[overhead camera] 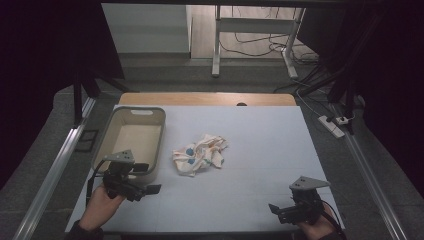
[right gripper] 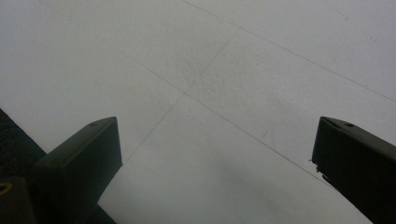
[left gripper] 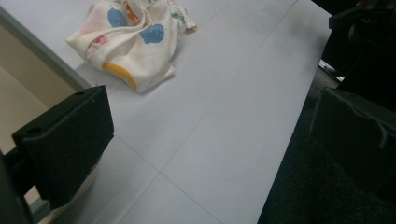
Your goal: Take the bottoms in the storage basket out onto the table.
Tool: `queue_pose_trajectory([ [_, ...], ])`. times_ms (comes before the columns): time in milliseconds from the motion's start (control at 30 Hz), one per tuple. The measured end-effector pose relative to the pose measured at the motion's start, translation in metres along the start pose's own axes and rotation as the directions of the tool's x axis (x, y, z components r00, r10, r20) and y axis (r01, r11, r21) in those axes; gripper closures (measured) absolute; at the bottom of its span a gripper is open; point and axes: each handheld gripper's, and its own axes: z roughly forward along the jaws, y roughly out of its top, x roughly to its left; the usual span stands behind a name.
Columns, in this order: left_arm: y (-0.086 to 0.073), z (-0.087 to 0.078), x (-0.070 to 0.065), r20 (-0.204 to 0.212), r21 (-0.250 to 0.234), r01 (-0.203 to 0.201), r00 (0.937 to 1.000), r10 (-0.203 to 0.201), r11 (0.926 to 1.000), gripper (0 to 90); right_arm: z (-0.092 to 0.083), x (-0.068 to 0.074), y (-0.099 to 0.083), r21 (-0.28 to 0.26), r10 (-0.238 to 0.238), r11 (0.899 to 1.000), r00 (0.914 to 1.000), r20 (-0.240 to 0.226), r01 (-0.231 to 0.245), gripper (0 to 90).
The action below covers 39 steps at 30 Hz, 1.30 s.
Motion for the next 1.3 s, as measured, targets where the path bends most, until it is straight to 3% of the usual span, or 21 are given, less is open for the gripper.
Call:
queue_pose_trajectory([
  [800, -0.029, -0.023, 0.004, -0.057, -0.035, 0.048, 0.9971, -0.050, 0.9982, 0.0, 0.000, 0.000, 0.000, 0.000, 0.005, 1.000, 1.0000, 0.000, -0.005, 1.4],
  [1300, -0.044, -0.030, 0.009, -0.064, -0.045, 0.083, 0.9942, -0.086, 0.9956, 0.0, 0.000, 0.000, 0.000, 0.003, 0.002, 1.000, 1.0000, 0.003, -0.002, 1.4],
])
